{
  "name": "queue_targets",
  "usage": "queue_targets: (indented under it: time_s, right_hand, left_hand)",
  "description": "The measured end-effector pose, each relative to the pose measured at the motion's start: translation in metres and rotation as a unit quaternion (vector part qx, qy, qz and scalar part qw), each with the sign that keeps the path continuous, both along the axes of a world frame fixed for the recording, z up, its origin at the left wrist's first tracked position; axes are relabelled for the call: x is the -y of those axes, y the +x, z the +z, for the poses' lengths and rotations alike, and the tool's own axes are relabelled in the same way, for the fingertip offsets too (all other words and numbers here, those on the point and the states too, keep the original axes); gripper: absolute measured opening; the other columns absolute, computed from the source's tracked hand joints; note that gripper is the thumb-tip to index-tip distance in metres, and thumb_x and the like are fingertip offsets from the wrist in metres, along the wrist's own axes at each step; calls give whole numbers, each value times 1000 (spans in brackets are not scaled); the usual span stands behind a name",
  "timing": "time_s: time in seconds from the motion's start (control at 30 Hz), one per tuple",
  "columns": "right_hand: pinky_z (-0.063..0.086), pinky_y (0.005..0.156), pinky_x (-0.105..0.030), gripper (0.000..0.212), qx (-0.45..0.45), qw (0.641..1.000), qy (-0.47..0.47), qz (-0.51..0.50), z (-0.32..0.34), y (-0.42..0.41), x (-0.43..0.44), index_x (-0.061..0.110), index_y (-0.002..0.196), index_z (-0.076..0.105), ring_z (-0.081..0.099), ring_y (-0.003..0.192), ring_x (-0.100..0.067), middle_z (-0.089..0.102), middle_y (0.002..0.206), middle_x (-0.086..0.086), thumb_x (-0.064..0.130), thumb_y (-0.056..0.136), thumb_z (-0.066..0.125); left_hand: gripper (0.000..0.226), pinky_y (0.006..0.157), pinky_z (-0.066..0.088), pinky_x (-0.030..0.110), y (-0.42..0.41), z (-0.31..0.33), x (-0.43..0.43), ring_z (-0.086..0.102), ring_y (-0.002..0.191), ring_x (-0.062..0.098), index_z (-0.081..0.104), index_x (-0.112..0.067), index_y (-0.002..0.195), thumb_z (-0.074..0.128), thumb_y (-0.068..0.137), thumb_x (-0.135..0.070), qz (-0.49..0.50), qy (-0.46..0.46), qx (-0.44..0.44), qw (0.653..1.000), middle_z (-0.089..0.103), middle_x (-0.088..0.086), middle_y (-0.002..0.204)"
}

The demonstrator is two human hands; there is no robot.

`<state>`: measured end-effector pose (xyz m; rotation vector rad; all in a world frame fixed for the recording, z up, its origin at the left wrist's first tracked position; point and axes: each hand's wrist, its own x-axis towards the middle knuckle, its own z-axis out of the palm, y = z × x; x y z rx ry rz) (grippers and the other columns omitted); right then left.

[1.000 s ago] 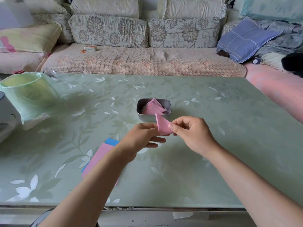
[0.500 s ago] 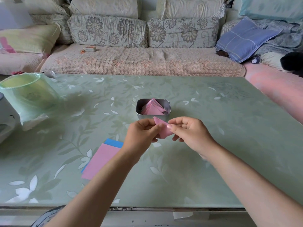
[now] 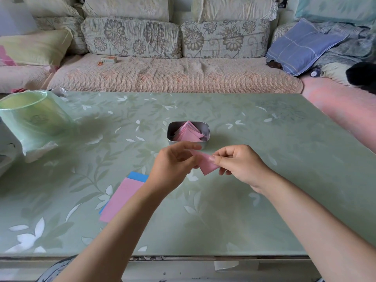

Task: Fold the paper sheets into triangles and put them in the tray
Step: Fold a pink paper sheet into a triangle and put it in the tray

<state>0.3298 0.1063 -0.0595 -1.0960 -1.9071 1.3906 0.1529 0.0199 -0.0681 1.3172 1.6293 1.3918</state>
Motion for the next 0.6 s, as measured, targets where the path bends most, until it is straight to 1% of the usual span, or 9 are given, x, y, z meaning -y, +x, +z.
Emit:
queue_targets:
  time_s: [0.07, 0.17, 0.2, 0.23, 0.33, 0.47, 0.6]
  right_hand:
    - [48, 61, -22, 11, -1, 1000, -5, 6, 1, 2, -1, 20, 76, 75, 61, 58, -10, 70, 69, 7, 26, 85, 78]
    - [47, 60, -23, 10, 0, 999, -22, 35, 4, 7, -4, 19, 77, 75, 59, 58, -11, 68, 67, 5, 23, 86, 77]
    - [47, 61, -24, 10, 1, 999, -29, 45, 5, 8, -4, 19, 77, 75, 59, 58, -11, 68, 67, 4, 22, 87, 76]
    - [46, 61, -24, 10, 2, 998, -36, 54, 5, 9, -5, 19, 78, 76, 58, 58, -11, 68, 67, 3, 22, 88, 75]
    - [47, 62, -26, 8, 4, 996, -56, 67, 5, 12, -6, 17, 81, 76, 57, 58, -11, 68, 70, 1, 22, 87, 75]
    - [47, 63, -26, 8, 8, 994, -75, 76, 4, 12, -7, 17, 82, 75, 57, 58, -11, 68, 71, 0, 23, 87, 75]
    - [47, 61, -25, 10, 11, 995, -69, 71, 1, 12, -9, 16, 81, 76, 56, 59, -12, 66, 72, -4, 24, 86, 77]
  left_hand:
    - [20, 72, 57, 42, -6, 0, 1, 71, 72, 23, 72, -30, 96, 72, 87, -13, -30, -4, -28, 999, 75, 0, 75]
    - [24, 70, 57, 24, -14, 3, 4, 71, 68, 12, 73, -36, 93, 79, 83, -15, -69, -6, -51, 996, 75, -3, 73]
    - [27, 68, 56, 20, -16, 4, 5, 71, 67, 11, 74, -38, 92, 80, 81, -15, -75, -10, -50, 996, 75, -4, 73]
    - [28, 67, 55, 19, -17, 5, 6, 72, 67, 11, 75, -40, 90, 81, 80, -14, -79, -15, -46, 996, 76, -3, 73]
    - [28, 71, 57, 28, -17, 7, 7, 72, 66, 14, 79, -40, 86, 82, 76, -13, -94, -21, -27, 995, 77, 0, 77]
    - [27, 69, 57, 25, -17, 9, 9, 72, 65, 15, 79, -36, 87, 83, 74, -13, -105, -27, -15, 994, 77, 2, 78]
    - [23, 73, 58, 34, -15, 7, 9, 70, 66, 15, 80, -32, 89, 84, 74, -15, -102, -50, -2, 994, 77, 7, 79]
